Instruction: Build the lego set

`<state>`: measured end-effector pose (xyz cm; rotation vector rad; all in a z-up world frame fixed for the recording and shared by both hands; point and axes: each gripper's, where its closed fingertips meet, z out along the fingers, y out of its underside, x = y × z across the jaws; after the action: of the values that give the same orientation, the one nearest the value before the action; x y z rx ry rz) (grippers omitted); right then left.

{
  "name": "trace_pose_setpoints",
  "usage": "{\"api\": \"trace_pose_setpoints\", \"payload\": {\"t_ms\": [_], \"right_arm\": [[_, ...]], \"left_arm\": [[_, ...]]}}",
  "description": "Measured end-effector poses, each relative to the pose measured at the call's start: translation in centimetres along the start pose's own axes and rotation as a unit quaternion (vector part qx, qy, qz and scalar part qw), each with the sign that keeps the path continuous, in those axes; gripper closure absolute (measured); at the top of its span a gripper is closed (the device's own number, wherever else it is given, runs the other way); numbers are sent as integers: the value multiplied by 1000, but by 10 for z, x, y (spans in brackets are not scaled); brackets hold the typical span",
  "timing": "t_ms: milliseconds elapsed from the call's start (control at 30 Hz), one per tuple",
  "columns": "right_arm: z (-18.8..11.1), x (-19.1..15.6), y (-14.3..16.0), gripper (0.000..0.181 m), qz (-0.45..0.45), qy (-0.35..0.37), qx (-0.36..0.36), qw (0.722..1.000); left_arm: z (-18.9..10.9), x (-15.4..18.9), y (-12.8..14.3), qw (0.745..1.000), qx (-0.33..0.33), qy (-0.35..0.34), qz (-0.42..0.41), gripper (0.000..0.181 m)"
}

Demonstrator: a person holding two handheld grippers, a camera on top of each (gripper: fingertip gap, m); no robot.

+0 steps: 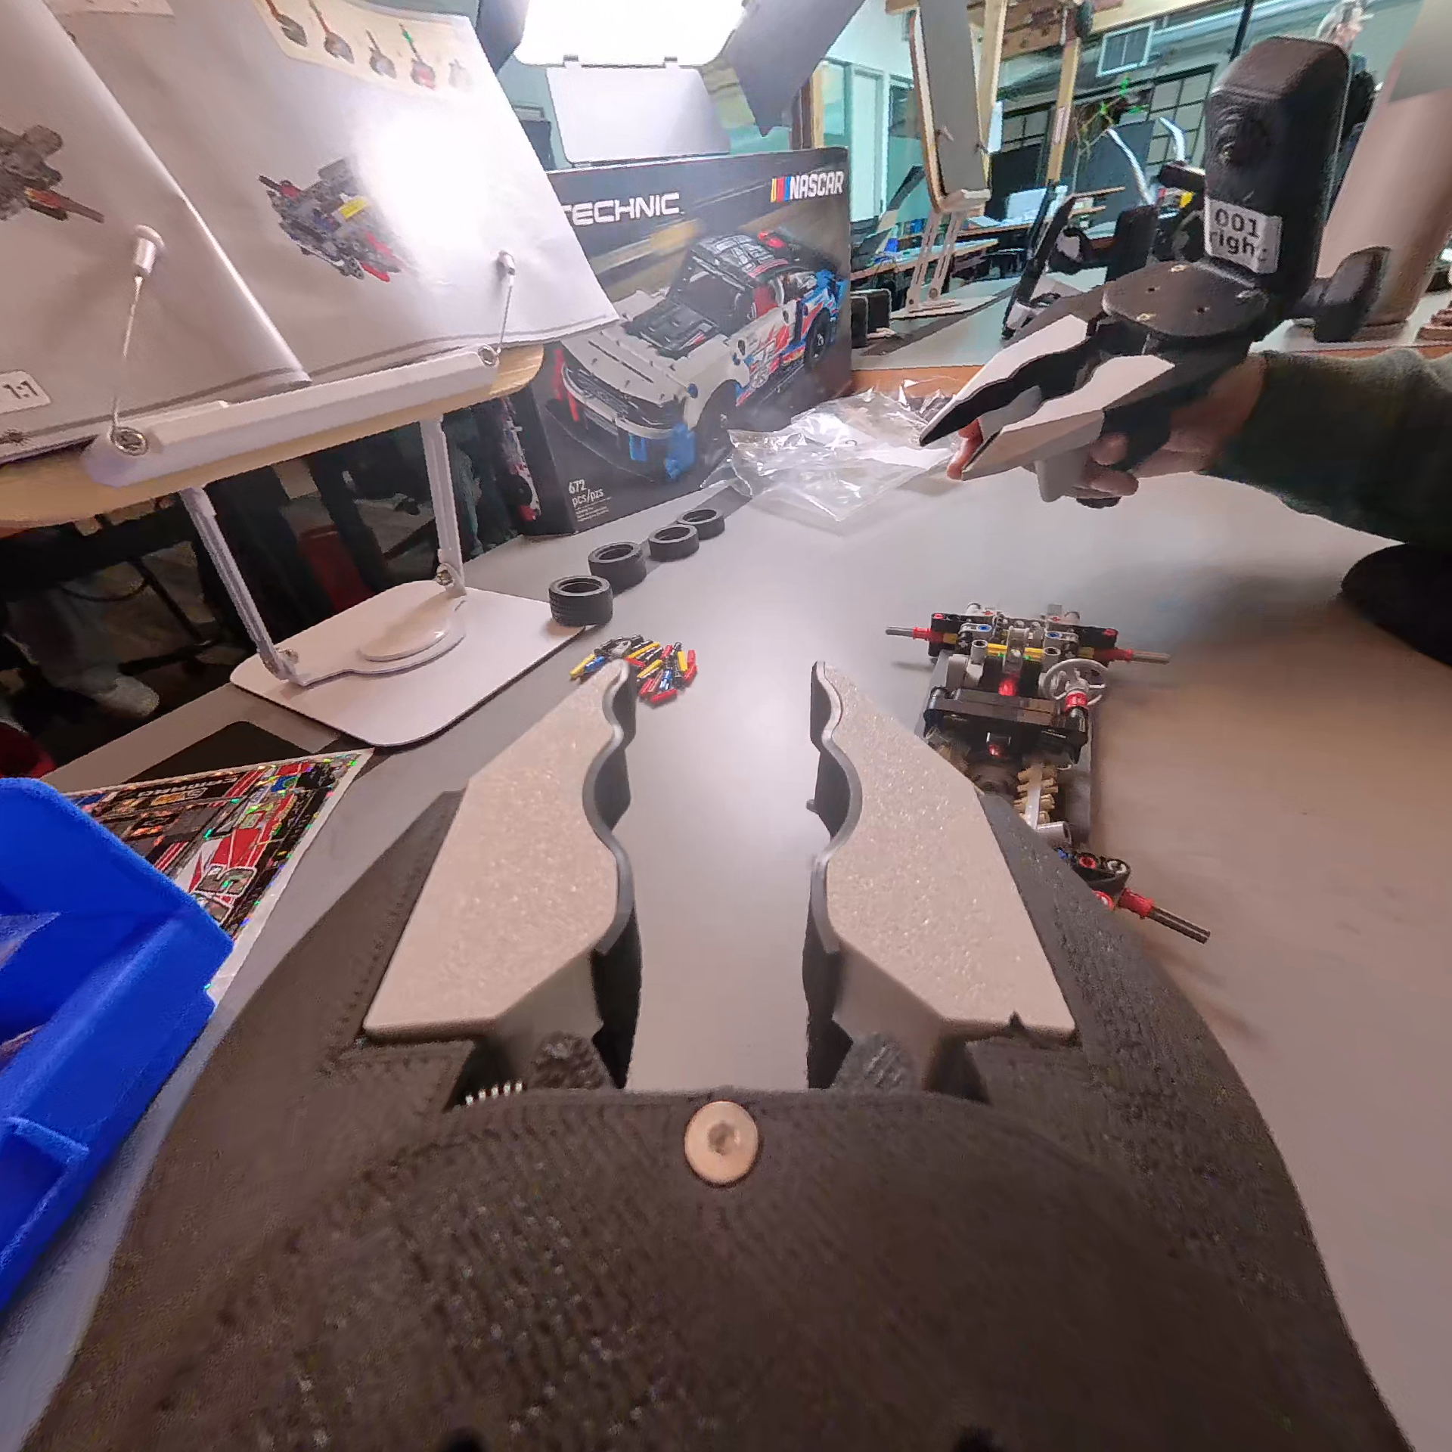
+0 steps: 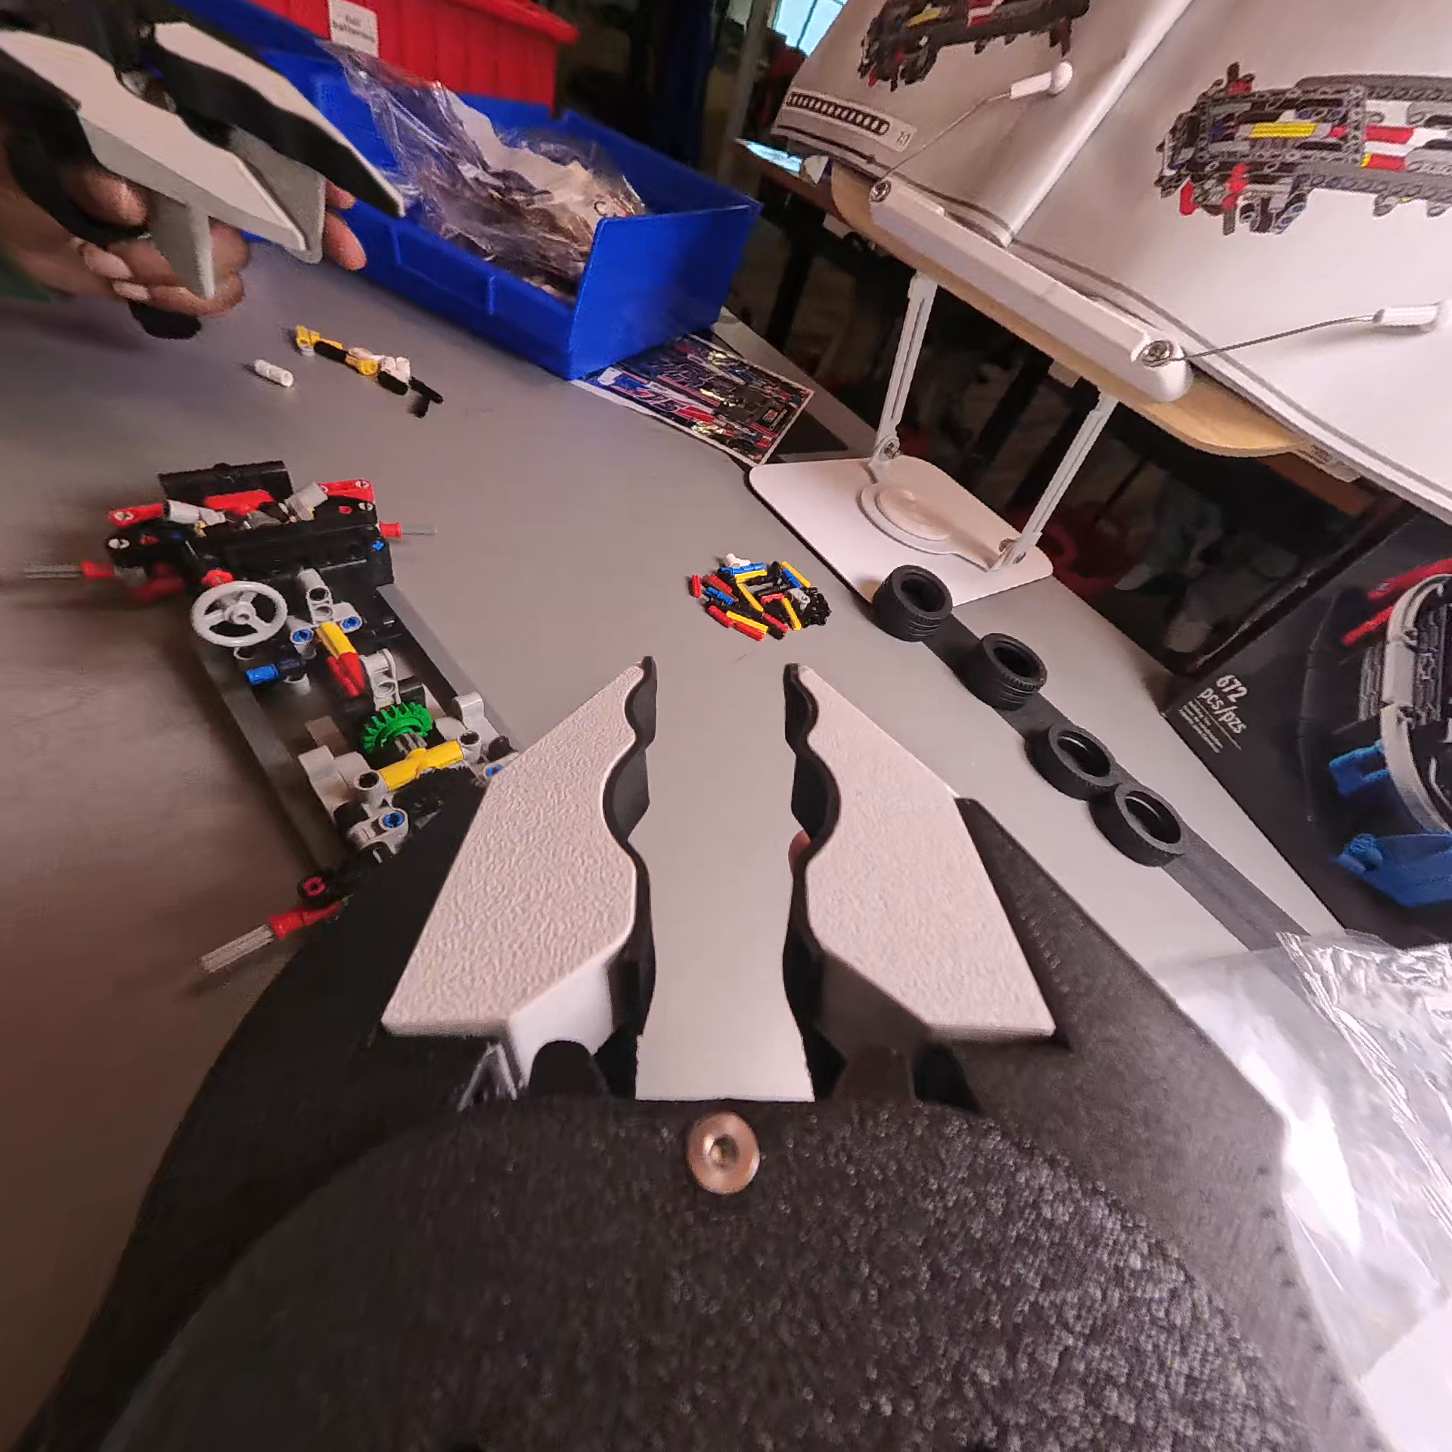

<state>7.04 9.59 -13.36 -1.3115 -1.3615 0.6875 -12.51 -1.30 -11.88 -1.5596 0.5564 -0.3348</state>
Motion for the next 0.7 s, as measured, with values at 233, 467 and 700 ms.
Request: {"api": "trace_pose_setpoints", "payload": {"t_ms": [233,467,700], "right_arm": [[4,-20,28,147,15,-74,-53,996],[-20,-45,61,136,-29,-162,-184,969],[-11,-62,80,116,-63,-209,-227,949]], "left_arm": [[1,28,9,995,-40,88,-2,133],[-17,65,43,970,-148,190,23,131],[-17,79,48,970,-145,194,17,130]]}}
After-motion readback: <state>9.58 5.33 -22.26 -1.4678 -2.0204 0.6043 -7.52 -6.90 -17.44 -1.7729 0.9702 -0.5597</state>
